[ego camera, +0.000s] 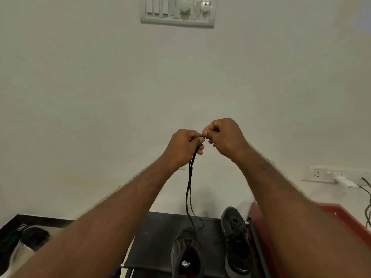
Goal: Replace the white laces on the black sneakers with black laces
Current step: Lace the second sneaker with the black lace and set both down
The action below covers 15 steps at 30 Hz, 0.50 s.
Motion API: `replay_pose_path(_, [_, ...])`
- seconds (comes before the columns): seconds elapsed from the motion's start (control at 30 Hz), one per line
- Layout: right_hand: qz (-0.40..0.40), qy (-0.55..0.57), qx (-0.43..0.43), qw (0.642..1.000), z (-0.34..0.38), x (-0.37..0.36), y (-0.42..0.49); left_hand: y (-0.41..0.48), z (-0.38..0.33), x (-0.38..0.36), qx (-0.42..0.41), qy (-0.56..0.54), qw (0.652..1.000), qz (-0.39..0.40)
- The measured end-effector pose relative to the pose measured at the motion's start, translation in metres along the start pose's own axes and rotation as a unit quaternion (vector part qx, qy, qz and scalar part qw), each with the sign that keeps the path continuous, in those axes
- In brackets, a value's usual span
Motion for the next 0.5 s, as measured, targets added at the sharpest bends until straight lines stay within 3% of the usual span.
replay_pose_path(0.17, [-0.026,0.052,0.013,0.998,0.002,-0.004,-0.007,0.002,0.004,0.006,0.017,-0.042,0.998,-0.032])
replay_pose_path(0.37, [0.003,0.012,0.052,0.999,0.011,-0.012,-0.014,0.002,0.018,0.007,0.062,-0.098,0.992,-0.052])
replay_pose_path(0.5, [-0.036,0.084,-0.002,0.996,0.005,-0.010,-0.010,0.016,0.008,0.014,0.095,-0.178,0.976,-0.079])
Point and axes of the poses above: each hand's wrist, its own y-axis towards the middle knuckle, its own x-axis out of the back of the hand, z = x × y, the point moved 9 cm from there along y, towards the middle knuckle, and after that the axes turned 10 degrees about -z, right-handed, at the moved point
